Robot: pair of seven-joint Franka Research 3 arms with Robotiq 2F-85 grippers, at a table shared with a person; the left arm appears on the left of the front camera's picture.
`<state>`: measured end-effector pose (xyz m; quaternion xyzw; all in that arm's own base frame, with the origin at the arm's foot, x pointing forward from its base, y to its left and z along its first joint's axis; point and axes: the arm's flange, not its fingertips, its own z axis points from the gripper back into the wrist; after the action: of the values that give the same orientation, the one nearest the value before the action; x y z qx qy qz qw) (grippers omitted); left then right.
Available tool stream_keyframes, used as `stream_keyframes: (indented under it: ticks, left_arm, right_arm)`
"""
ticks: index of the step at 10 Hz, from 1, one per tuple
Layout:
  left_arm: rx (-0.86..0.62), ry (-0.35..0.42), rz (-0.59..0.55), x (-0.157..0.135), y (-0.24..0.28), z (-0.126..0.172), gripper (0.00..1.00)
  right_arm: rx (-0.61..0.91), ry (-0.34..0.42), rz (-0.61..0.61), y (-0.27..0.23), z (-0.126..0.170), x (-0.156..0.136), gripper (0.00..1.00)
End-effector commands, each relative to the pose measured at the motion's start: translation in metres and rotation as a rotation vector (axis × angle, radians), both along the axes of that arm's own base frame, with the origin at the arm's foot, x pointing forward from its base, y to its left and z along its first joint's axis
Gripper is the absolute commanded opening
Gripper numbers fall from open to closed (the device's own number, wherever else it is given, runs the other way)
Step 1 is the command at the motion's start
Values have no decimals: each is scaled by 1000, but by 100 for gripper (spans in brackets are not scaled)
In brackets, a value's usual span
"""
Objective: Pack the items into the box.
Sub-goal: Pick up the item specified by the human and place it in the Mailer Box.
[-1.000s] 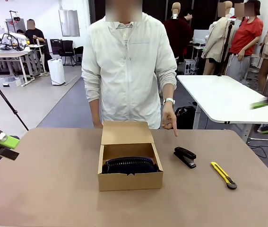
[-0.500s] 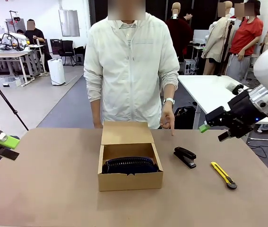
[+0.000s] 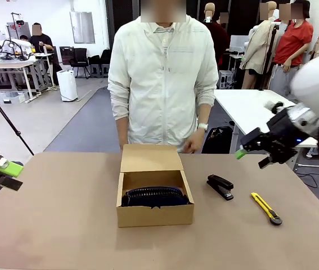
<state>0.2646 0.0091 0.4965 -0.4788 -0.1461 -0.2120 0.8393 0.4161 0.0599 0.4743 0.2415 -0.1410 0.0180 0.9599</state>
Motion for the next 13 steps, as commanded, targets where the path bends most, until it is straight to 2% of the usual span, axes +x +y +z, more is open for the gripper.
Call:
stream_keyframes:
  ticks: [1, 2, 4, 5, 6, 8, 9, 10, 11, 13]
  left_arm:
    - [-20, -5, -4, 0, 1, 1, 100]
    - [-20, -5, -4, 0, 1, 1, 100]
    - [-20, -5, -4, 0, 1, 1, 100]
    - [-20, -5, -4, 0, 1, 1, 100]
    - [-20, -5, -4, 0, 1, 1, 100]
    - [-20, -5, -4, 0, 1, 1, 100]
    - [-20, -5, -4, 0, 1, 1, 100]
    - [-20, -5, -4, 0, 1, 1, 100]
    - [-20, -5, -4, 0, 1, 1, 100]
    - [-20, -5, -4, 0, 1, 1, 100]
  right_arm:
    - [-237, 119, -9, 37, -14, 82, 100]
    - [-337, 166, -31, 50, -33, 112, 100]
    - [-404, 225, -151, 62, -69, 147, 100]
    - [-427, 234, -230, 63, -87, 160, 100]
    - [-477, 170, -283, 63, -103, 171, 100]
    - [-425, 113, -209, 65, -116, 171, 100]
    - [-355, 123, -174, 58, -107, 161, 100]
    - [-433, 157, -231, 57, -119, 174, 100]
    - [-413, 143, -218, 62, -117, 173, 100]
    - [-306, 185, 76, 71, -120, 176, 100]
